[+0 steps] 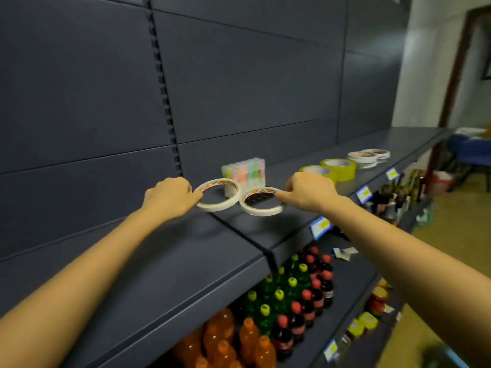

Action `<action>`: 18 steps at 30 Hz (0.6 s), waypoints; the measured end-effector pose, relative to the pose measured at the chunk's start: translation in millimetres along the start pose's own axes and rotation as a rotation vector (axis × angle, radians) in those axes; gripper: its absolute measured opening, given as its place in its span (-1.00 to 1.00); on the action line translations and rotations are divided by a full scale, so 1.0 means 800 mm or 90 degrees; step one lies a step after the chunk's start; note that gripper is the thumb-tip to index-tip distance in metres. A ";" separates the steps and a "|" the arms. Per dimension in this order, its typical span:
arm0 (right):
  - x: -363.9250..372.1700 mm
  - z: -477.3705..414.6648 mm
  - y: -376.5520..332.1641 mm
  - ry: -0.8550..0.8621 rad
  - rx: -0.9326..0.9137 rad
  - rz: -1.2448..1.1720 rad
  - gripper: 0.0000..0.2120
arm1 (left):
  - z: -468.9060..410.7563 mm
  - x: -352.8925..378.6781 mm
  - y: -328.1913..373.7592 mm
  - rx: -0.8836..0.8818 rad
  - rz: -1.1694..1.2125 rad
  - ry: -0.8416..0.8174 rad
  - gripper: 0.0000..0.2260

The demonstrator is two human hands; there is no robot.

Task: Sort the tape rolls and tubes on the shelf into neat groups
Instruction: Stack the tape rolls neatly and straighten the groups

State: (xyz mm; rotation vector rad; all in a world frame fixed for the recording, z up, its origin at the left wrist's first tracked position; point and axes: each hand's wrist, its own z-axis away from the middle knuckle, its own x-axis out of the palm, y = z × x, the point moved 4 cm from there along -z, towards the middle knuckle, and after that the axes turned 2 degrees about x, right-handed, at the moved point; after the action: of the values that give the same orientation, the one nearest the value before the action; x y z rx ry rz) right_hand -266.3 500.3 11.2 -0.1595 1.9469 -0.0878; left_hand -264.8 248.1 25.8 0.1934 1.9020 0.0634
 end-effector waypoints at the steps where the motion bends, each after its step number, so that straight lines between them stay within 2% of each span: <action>1: -0.003 0.000 0.023 0.004 0.005 0.010 -0.53 | -0.007 0.007 0.022 0.011 0.005 -0.002 -0.62; 11: -0.048 -0.018 0.275 0.034 0.083 0.049 -0.52 | -0.065 0.066 0.252 0.119 0.056 0.034 -0.63; 14: -0.049 -0.023 0.336 0.059 0.100 0.060 -0.51 | -0.081 0.089 0.303 0.108 0.087 0.018 -0.59; 18: -0.044 -0.031 0.409 0.063 0.125 0.066 -0.49 | -0.111 0.110 0.361 0.095 0.057 0.017 -0.66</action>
State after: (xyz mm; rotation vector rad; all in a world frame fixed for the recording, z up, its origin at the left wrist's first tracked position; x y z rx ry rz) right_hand -299.2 828.9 7.4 0.0766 2.0286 -0.2205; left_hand -346.9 551.6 13.2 0.3811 1.9256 -0.0162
